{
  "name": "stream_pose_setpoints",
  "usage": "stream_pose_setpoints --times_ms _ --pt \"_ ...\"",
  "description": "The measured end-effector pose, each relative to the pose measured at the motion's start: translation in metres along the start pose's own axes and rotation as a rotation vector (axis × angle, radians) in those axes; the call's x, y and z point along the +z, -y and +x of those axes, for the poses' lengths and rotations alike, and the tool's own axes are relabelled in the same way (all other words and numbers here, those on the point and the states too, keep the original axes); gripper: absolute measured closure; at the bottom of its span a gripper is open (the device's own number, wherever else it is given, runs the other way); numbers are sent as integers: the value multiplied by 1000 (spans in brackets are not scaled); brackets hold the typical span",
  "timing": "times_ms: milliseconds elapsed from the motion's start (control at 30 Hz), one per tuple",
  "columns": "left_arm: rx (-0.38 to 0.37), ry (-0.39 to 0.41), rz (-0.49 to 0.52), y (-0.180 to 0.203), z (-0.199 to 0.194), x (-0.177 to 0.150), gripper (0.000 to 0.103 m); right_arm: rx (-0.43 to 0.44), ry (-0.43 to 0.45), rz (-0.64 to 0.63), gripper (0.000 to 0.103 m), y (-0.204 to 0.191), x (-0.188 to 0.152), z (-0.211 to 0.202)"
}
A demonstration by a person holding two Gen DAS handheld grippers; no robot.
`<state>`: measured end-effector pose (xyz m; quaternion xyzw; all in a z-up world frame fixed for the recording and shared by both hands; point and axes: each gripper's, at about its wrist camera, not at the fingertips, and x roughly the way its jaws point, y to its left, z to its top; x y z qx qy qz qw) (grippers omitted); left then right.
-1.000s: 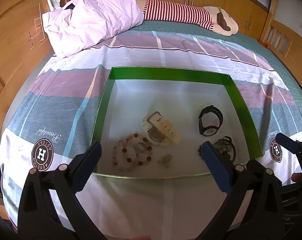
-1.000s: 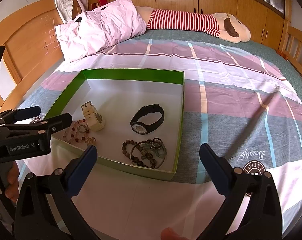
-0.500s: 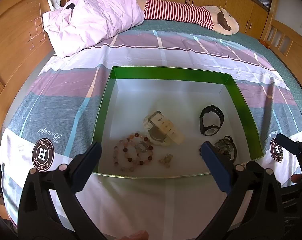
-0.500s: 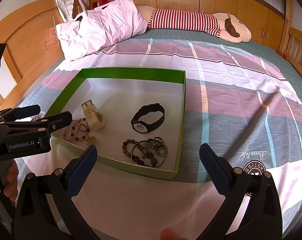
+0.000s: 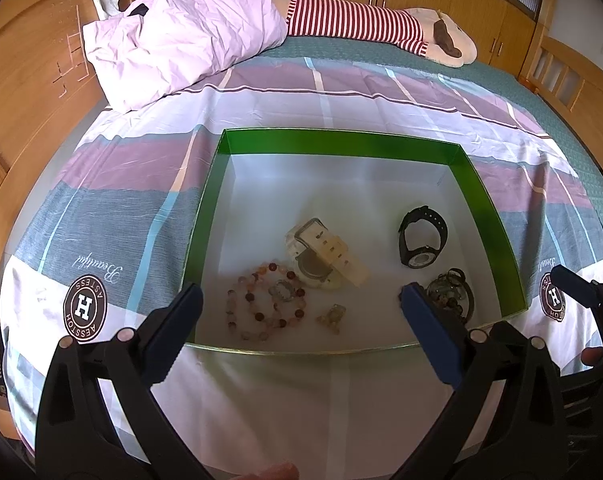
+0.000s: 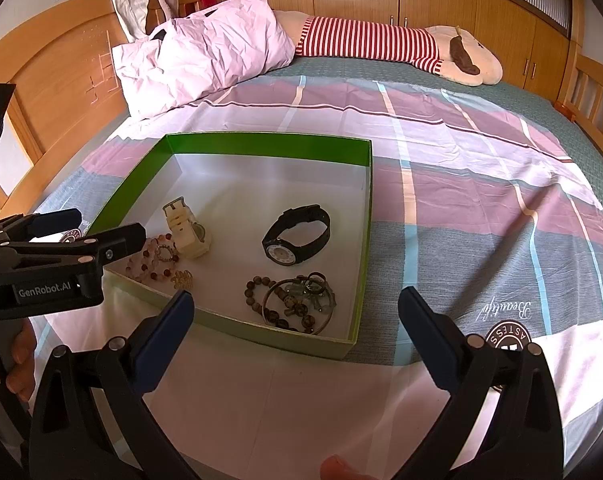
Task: Organize jewelry
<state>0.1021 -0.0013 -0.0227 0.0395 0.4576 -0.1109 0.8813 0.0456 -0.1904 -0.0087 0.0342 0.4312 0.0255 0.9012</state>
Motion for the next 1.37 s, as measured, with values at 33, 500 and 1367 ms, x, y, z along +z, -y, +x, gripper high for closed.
stream_pose_setpoints --times_ms 33,500,1367 --pt "-2 -3 2 0 0 0 2 2 0 0 1 -1 1 0" --pt "-26 41 -31 -15 -22 7 2 -13 39 -7 1 -6 -3 -6" --pt "39 32 54 4 -17 2 2 -11 43 -58 1 -23 -7 -1"
